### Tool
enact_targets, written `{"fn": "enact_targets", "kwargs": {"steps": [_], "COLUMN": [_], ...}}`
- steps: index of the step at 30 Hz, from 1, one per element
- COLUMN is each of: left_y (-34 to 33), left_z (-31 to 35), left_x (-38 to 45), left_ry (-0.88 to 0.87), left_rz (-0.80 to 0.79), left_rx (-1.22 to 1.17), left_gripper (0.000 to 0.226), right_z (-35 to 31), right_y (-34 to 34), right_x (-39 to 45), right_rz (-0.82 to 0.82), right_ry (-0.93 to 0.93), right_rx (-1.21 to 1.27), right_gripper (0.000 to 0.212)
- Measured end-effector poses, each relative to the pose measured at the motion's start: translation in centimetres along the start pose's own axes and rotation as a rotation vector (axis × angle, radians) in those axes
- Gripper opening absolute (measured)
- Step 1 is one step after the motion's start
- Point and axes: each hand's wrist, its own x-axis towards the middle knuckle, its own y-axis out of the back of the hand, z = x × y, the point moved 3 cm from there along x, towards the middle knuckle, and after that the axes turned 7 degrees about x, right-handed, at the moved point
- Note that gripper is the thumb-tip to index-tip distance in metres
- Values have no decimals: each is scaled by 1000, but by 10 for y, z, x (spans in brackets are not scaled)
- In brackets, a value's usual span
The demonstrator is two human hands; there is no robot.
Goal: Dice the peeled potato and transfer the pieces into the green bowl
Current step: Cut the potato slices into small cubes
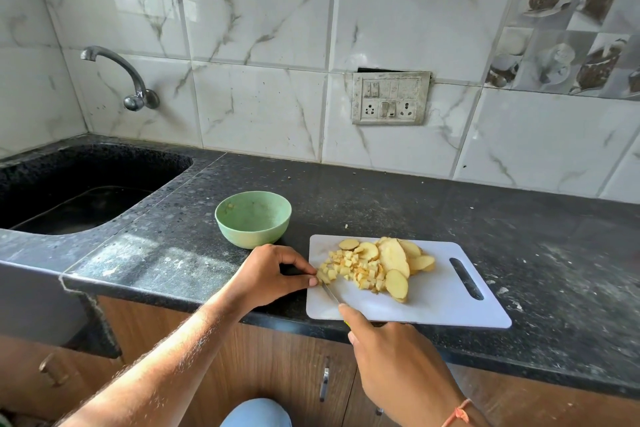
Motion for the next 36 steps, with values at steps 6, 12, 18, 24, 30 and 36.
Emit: {"fn": "enact_targets", "kwargs": {"steps": [6,12,18,24,30,36], "left_y": [-1,0,-1,-6,-16,-22], "left_z": [0,4,7,11,27,62], "left_x": [0,-4,-1,6,17,38], "left_ry": [2,26,69,130,97,-2], "left_rz": [1,35,42,26,5,-19], "left_rx": [5,-1,15,18,27,4], "left_gripper": [15,19,16,15,15,11], "right_z": [28,98,147,152,159,162], "right_y": [13,31,24,20,19,20], "right_x": [-6,15,25,28,27,24], "right_rz": [120,294,484,484,501,549], "right_ry": [-31,-65,-200,-201,-232,-253], "right_rx": [70,492,1165,1275,1413,1504], "right_gripper": [46,39,34,33,32,30]}}
